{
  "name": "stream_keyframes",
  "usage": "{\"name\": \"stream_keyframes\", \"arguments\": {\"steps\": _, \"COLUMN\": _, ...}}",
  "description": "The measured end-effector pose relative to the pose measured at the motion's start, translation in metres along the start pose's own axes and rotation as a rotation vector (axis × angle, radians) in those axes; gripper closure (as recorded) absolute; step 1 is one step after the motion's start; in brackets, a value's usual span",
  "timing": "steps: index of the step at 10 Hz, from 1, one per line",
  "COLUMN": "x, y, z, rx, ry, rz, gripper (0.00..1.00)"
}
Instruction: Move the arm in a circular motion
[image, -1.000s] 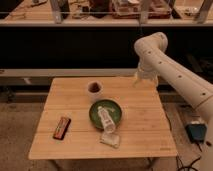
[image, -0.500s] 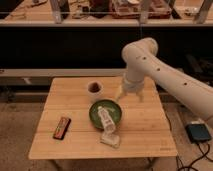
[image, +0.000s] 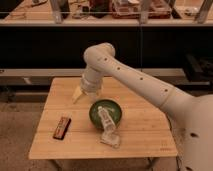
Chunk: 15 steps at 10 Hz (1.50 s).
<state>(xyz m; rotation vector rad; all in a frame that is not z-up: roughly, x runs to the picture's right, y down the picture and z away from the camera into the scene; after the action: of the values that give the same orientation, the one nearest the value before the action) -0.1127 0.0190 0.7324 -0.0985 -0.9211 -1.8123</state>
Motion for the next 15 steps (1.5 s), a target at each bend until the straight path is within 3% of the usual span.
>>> {"name": "stream_keyframes", "arguments": {"steps": 2, "x": 0.050, "y": 0.043, "z": -0.002, "rx": -0.068, "ry": 0.082, "rz": -0.028, "gripper": 0.30}}
{"name": "stream_keyframes", "arguments": {"steps": 3, "x": 0.074, "y": 0.093, "z": -0.016, "rx": -0.148, "ry": 0.135, "rz": -0.020, "gripper": 0.30}}
{"name": "stream_keyframes", "arguments": {"steps": 4, "x": 0.083, "y": 0.153, "z": -0.034, "rx": -0.238, "ry": 0.169, "rz": 0.020, "gripper": 0.30}}
{"name": "stream_keyframes", "arguments": {"steps": 5, "x": 0.079, "y": 0.197, "z": -0.046, "rx": -0.300, "ry": 0.181, "rz": 0.068, "gripper": 0.30}}
{"name": "stream_keyframes", "arguments": {"steps": 6, "x": 0.066, "y": 0.237, "z": -0.056, "rx": -0.353, "ry": 0.177, "rz": 0.121, "gripper": 0.30}}
{"name": "stream_keyframes", "arguments": {"steps": 8, "x": -0.007, "y": 0.339, "z": -0.080, "rx": -0.478, "ry": 0.125, "rz": 0.340, "gripper": 0.30}}
{"name": "stream_keyframes", "arguments": {"steps": 9, "x": -0.042, "y": 0.363, "z": -0.086, "rx": -0.502, "ry": 0.098, "rz": 0.431, "gripper": 0.30}}
{"name": "stream_keyframes", "arguments": {"steps": 10, "x": -0.093, "y": 0.381, "z": -0.099, "rx": -0.522, "ry": 0.059, "rz": 0.558, "gripper": 0.30}}
{"name": "stream_keyframes", "arguments": {"steps": 12, "x": -0.134, "y": 0.361, "z": -0.121, "rx": -0.505, "ry": 0.033, "rz": 0.653, "gripper": 0.30}}
{"name": "stream_keyframes", "arguments": {"steps": 14, "x": -0.149, "y": 0.301, "z": -0.147, "rx": -0.459, "ry": 0.030, "rz": 0.655, "gripper": 0.30}}
{"name": "stream_keyframes", "arguments": {"steps": 15, "x": -0.146, "y": 0.265, "z": -0.153, "rx": -0.416, "ry": 0.029, "rz": 0.621, "gripper": 0.30}}
